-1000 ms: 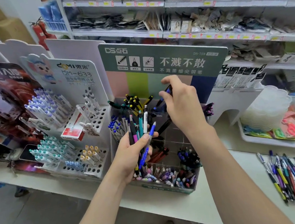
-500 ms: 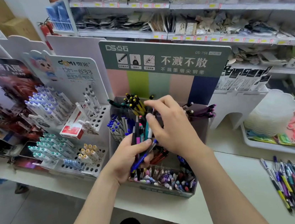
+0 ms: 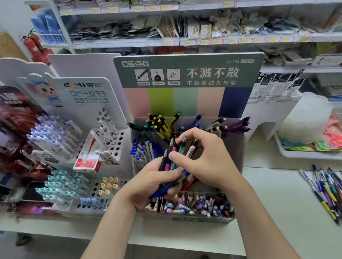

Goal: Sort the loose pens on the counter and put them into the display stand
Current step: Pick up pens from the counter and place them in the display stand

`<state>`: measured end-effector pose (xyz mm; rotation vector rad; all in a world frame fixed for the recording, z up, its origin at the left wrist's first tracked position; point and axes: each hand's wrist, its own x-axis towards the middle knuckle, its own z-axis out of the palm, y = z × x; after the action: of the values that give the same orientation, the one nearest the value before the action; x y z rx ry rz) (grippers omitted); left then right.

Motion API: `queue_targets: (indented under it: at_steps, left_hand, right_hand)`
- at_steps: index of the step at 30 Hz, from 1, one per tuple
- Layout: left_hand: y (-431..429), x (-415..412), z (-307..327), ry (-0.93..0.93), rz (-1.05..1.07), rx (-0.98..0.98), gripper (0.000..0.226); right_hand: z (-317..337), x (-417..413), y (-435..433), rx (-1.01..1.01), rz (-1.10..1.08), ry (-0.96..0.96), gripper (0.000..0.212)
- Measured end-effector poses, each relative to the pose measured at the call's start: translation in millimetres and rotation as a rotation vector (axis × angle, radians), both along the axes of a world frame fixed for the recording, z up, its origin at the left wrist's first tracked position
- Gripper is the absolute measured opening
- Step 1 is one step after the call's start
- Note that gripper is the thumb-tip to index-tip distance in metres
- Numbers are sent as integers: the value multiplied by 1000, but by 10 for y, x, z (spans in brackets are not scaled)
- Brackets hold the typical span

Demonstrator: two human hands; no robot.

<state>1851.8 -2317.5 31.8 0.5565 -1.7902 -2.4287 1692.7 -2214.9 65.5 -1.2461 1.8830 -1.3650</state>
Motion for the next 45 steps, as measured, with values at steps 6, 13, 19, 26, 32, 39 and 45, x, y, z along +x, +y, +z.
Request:
queue_targets:
  at_steps: [6, 13, 19, 26, 32, 39, 45]
  left_hand:
    - [-57, 36, -69, 18, -49, -63, 7]
    - [-101, 72, -41, 22, -57, -40, 32]
    - [-144, 188, -62, -1, -25, -67, 37]
    - [-270, 307, -81, -42, 125, -156, 33]
    - [-305, 312, -167, -89, 375, -167, 33]
    - [-258, 238, -281, -89, 638, -250, 20]
    - [-208, 206, -346, -140, 755, -260, 19]
  right_hand:
    - [-73, -21, -36, 83, -54, -66, 24]
    - [-155, -66, -40, 13, -111, -321, 14]
    - [-120, -64, -152, -91, -182, -296, 9]
    - [51, -14, -369, -279, -302, -358, 9]
    - [232, 44, -597, -479, -479, -165, 17]
    - [229, 232, -1083, -541, -320, 311, 14]
    - [97, 174, -1381, -177, 110, 584, 17]
